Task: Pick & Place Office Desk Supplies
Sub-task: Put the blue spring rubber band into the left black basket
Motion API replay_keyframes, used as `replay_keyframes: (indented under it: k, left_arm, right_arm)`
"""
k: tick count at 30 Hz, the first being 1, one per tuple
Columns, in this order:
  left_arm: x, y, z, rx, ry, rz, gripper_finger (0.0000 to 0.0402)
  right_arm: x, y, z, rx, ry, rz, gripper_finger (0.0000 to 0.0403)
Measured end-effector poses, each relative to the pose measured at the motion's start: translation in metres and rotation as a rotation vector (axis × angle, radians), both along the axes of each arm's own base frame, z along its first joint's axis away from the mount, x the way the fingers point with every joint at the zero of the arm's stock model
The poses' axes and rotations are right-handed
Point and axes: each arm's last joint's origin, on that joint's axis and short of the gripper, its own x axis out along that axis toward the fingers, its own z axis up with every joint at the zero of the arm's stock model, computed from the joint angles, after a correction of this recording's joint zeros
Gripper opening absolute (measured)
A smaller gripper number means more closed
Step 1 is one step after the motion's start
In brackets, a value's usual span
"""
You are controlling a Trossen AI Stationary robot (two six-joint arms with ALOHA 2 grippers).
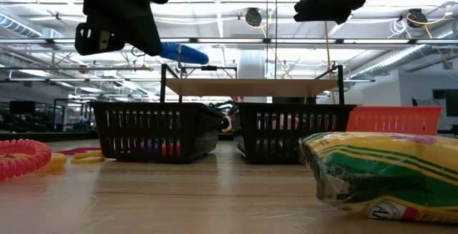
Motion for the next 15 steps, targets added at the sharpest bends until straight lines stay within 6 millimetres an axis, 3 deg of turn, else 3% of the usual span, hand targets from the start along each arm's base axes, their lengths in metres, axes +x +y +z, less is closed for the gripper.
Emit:
replay_keyframes:
  k: [15]
  left_arm:
    - [0.003, 0.033, -0.007, -0.034, 0.153, 0.032, 0.0002]
  right_arm:
    - [0.000, 0.000, 0.000, 0.002, 0.003, 0.002, 0.0183]
